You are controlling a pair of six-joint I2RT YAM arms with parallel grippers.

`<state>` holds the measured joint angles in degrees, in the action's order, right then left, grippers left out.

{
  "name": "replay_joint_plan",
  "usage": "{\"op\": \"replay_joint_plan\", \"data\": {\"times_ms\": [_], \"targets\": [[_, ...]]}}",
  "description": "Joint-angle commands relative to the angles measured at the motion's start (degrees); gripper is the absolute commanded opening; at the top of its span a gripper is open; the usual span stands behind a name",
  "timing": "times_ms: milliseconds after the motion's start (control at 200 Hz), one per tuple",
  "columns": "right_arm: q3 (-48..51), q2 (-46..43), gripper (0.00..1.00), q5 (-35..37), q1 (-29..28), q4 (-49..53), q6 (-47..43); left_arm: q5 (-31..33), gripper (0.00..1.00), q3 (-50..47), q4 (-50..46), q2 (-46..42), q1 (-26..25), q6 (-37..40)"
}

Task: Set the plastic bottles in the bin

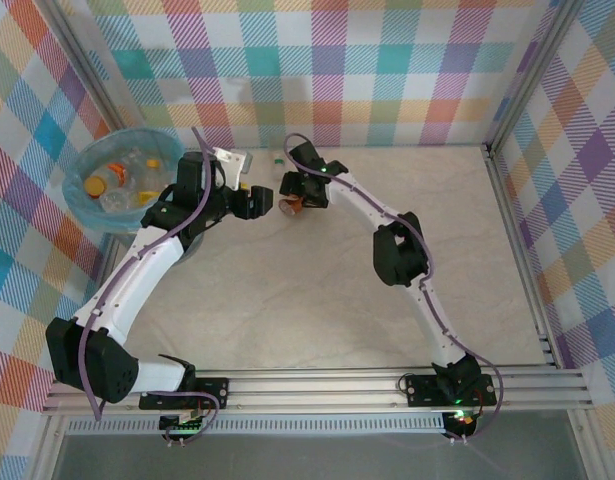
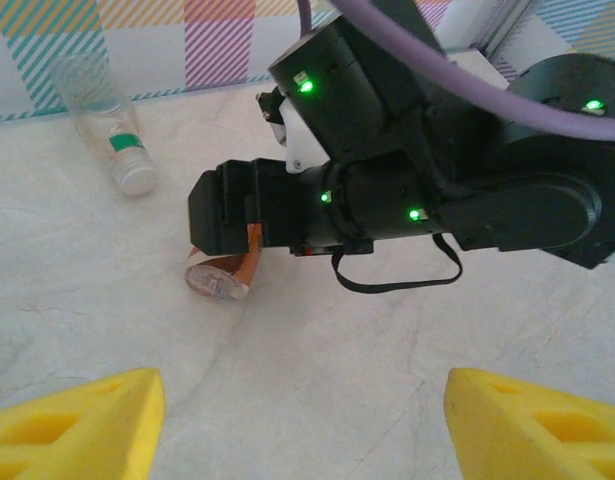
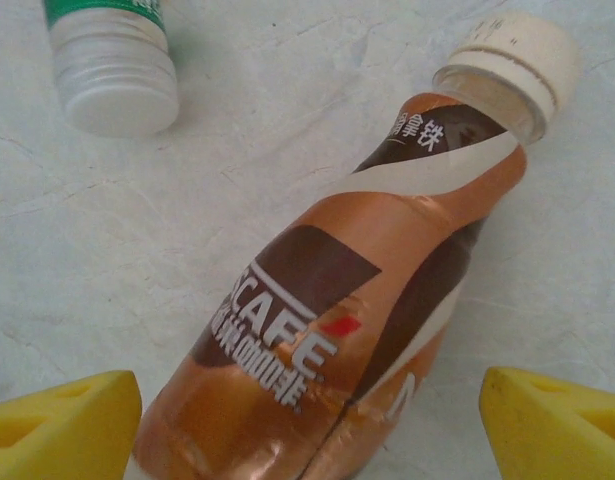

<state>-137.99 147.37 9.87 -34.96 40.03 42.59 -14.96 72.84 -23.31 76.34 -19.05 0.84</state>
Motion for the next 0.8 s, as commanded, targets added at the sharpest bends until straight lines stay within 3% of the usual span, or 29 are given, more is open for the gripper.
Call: {"op": "replay_joint_plan", "data": {"times_ms": [0, 295, 450, 600, 795], "targets": [[-4.1, 2.6, 0.87, 0.2, -0.4, 1.2, 2.6, 0.0, 0.74, -0.4, 1.9, -2.3, -0.7, -0.7], [-1.2, 2.7, 0.81, -1.5, 0.0, 2.4, 3.6, 0.3, 0.74, -0.4, 1.8, -2.5, -0.7, -0.8], [0.9, 1.1, 0.68, -3.2, 0.4, 1.6, 3.9, 0.6, 0.74, -0.1, 1.3, -2.2, -0.7, -0.8], [3.8, -2.2, 0.58, -3.4, 0.5, 0.5, 2.1, 1.7, 0.74, 0.8, 0.3, -2.2, -0.7, -1.0], [10.2, -10.2, 0.56, -5.8, 0.5, -1.9, -1.7, 3.7, 0.74, 4.6, -3.9, -1.0, -0.7, -4.5]]}}
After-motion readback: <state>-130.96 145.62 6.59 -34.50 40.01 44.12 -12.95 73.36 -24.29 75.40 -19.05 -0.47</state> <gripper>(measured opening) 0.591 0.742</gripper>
